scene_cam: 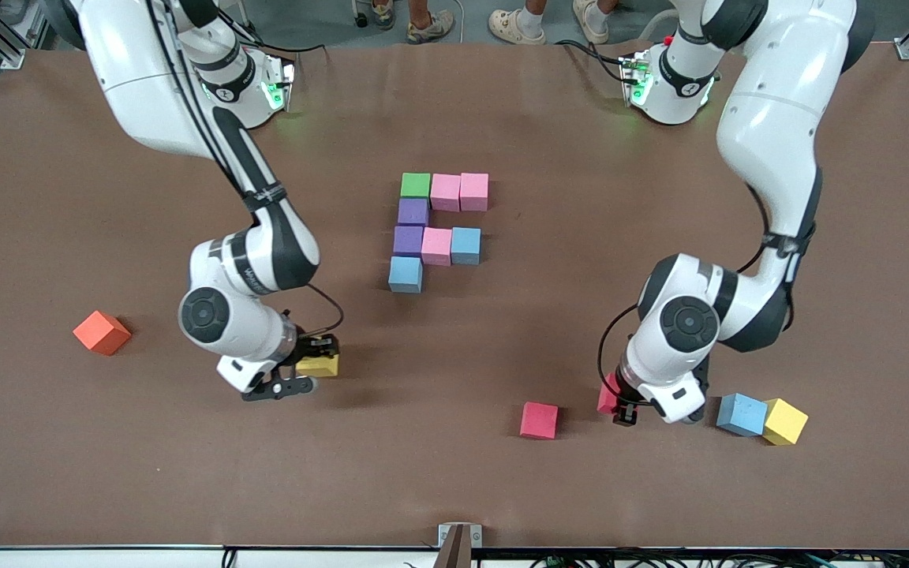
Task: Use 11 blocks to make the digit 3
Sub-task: 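Lift the yellow cube with the right gripper while the left gripper lifts pink, then carry the yellow cube below the blue cube while the left gripper carries pink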
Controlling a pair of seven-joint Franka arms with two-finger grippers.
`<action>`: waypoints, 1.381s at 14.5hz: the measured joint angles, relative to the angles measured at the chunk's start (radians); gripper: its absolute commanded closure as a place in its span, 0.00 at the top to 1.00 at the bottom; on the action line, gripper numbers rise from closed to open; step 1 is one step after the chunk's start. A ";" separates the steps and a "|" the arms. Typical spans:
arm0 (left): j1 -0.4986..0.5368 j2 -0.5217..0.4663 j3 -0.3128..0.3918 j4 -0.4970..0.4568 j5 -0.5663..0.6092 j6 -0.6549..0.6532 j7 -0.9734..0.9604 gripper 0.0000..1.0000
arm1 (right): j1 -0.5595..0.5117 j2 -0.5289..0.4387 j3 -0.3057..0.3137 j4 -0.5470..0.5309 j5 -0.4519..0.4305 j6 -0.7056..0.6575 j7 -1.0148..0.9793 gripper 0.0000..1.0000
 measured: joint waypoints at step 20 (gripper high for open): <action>-0.018 -0.071 -0.049 -0.021 0.000 -0.133 -0.104 0.06 | 0.210 0.036 0.000 -0.014 0.030 -0.042 0.206 0.29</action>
